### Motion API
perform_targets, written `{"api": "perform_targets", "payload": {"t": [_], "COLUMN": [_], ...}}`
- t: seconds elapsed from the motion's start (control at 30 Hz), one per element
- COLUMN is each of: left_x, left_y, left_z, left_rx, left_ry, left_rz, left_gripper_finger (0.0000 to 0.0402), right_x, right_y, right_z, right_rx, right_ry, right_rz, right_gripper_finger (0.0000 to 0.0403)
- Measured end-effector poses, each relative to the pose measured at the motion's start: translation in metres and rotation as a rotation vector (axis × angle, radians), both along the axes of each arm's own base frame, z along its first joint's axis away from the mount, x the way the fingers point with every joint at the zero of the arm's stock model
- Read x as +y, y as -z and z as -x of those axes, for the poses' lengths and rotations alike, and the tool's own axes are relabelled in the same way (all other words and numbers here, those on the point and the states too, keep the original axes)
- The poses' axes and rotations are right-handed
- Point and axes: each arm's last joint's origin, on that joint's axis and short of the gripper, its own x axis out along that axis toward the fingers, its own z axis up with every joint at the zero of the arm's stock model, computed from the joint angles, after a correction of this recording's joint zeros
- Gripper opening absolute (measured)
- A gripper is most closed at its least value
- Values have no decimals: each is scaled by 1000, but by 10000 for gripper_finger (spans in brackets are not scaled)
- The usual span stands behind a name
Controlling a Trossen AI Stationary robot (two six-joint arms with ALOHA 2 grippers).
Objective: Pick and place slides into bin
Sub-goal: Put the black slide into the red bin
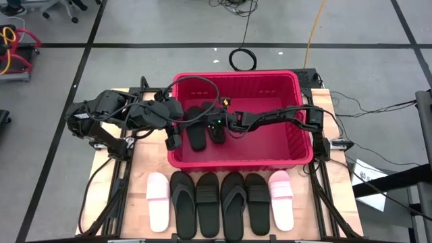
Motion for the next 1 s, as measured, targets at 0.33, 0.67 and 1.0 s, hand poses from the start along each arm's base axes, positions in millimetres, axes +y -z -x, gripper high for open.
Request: {"api": "perform_targets", "payload": {"t": [0.33, 0.67, 1.0], "left_x": [-1, -2, -2], "left_y": [0, 1, 1], "left_z": [0, 0, 0], "left_rx": [5, 7, 9], "left_ry": [25, 32, 34], "left_rz": [23, 28, 25], "left_gripper_finger": [191, 191, 191], "right_x": [-1, 1, 7], "right_y": [9, 8, 9], "right_z": [-2, -1, -2], "right_rx": [73, 147, 137], "right_ry": [-43, -44, -80], "right_rz": [54, 137, 95], "right_gripper_finger": [1, 2, 2]}}
